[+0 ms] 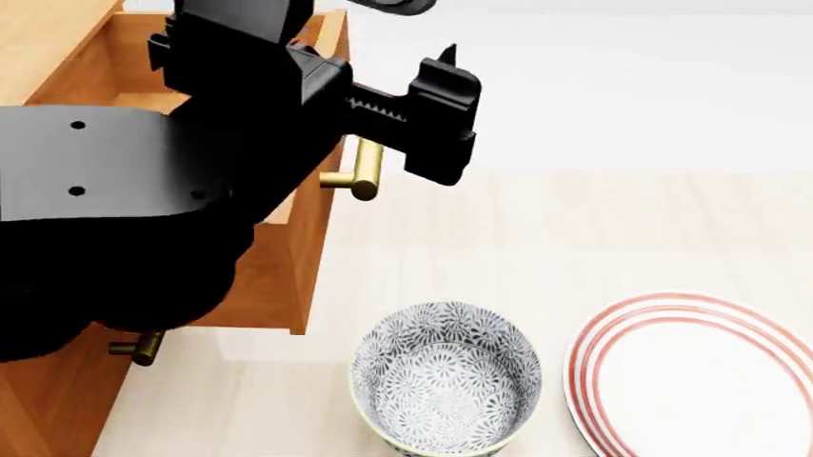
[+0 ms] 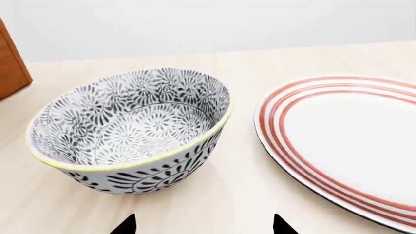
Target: Open the top drawer of the cabinet.
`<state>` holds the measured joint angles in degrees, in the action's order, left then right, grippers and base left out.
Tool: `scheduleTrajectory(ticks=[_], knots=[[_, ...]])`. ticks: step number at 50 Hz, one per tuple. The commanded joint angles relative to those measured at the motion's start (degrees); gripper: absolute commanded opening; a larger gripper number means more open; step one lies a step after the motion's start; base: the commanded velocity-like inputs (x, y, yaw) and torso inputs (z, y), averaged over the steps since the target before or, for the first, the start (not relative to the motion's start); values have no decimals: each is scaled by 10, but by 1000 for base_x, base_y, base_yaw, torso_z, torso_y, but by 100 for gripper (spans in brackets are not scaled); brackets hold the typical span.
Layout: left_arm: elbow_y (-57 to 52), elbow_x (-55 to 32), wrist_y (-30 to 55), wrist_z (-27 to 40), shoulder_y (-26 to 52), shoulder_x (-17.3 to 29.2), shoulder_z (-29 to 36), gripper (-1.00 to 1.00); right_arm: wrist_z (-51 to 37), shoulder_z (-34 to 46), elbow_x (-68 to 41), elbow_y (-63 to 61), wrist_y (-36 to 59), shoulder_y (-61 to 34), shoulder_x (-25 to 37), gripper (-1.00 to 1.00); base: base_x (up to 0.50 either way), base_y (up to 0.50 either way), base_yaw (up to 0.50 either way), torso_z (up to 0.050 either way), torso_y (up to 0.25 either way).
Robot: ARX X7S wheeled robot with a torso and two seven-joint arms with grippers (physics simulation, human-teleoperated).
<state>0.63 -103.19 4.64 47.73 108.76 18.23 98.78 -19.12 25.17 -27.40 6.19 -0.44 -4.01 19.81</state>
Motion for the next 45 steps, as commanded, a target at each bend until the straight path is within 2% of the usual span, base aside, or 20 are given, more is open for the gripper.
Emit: scheduleTrajectory(ticks=[1,9,11,18,21,26,33,45], knots=[[-104,83,-45,39,-15,37,-1,100,5,-6,7,5,-2,-3,-7,100,0,0,0,0,0],[-169,159,-57,83,-16,60,13,100,4,-6,6,3,1,-4,-6,100,0,0,0,0,0],[-196,213,-51,123,-6,66,24,100,4,-6,6,4,1,-5,-6,100,0,0,0,0,0],[-276,296,-33,218,16,87,35,100,6,-4,7,9,-2,-6,-7,100,0,0,0,0,0],[-294,301,-32,231,17,96,34,100,5,-3,7,7,-1,-5,-6,100,0,0,0,0,0],[-334,357,-18,287,13,115,46,100,6,-1,10,11,-5,-5,-7,100,0,0,0,0,0],[-357,407,-25,312,-18,137,60,100,7,1,12,19,-9,-6,-9,100,0,0,0,0,0],[-363,481,-42,324,-91,145,90,100,4,3,12,14,-4,-7,-8,100,0,0,0,0,0]])
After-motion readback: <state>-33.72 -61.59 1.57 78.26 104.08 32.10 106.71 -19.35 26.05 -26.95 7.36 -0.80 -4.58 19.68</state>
